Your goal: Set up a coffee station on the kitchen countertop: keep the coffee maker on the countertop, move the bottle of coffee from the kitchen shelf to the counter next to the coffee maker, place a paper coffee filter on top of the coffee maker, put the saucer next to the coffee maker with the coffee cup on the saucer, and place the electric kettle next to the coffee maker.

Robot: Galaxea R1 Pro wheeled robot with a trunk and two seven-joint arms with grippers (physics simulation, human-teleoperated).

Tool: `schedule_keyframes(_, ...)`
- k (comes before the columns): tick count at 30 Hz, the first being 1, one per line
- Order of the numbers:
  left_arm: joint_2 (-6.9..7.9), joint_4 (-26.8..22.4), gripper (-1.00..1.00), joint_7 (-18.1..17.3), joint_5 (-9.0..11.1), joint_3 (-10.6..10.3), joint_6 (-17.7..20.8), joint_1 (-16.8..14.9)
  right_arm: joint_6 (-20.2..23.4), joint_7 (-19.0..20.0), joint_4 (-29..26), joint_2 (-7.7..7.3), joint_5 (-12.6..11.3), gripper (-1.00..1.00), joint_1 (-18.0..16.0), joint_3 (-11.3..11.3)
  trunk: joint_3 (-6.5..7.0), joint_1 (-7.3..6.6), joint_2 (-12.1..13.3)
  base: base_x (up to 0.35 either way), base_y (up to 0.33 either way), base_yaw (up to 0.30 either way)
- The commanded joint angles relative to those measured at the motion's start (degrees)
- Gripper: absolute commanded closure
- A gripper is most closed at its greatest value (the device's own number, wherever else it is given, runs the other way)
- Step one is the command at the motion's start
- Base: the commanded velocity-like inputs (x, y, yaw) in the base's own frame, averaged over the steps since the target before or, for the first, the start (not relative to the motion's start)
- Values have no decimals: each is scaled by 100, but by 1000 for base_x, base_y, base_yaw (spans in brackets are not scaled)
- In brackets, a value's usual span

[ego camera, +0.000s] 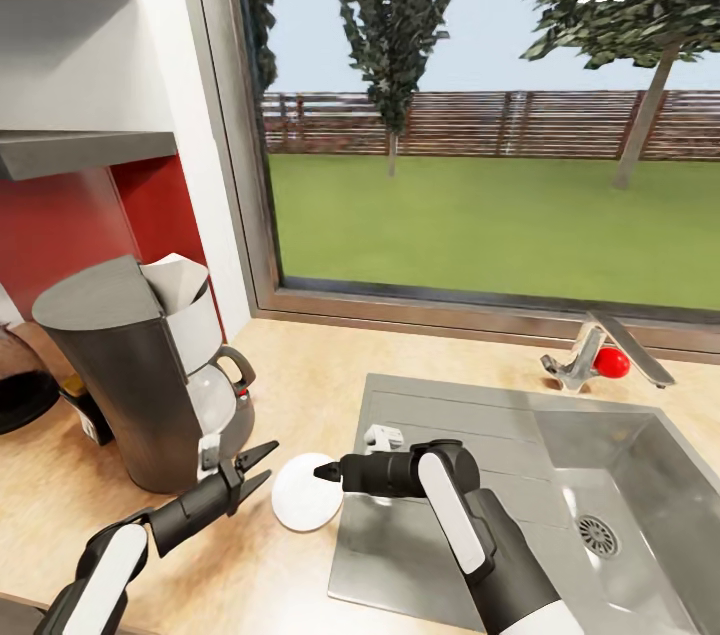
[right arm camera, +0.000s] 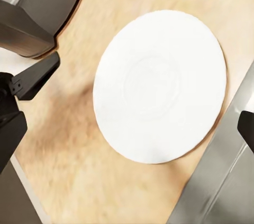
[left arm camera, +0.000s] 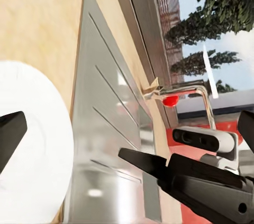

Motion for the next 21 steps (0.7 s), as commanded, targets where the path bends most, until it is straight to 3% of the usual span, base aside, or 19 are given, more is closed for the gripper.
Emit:
schedule_keyframes(1,5,1,-100,-6,-11,10,31,-4,23,51,-2,2,56,-100,-5,-5,-13,4,-13,0,0,0)
schedule_keyframes(7,71,92,-100,11,-226,27,13,3,23,51,4,2,57,-100,-5,-5,-13,4,-13,0,0,0)
schedule_keyframes(21,91,158,-100,17,-276,20,-239,4,23,51,60,2,57,-100,-5,-5,-13,4,-13,0,0,0)
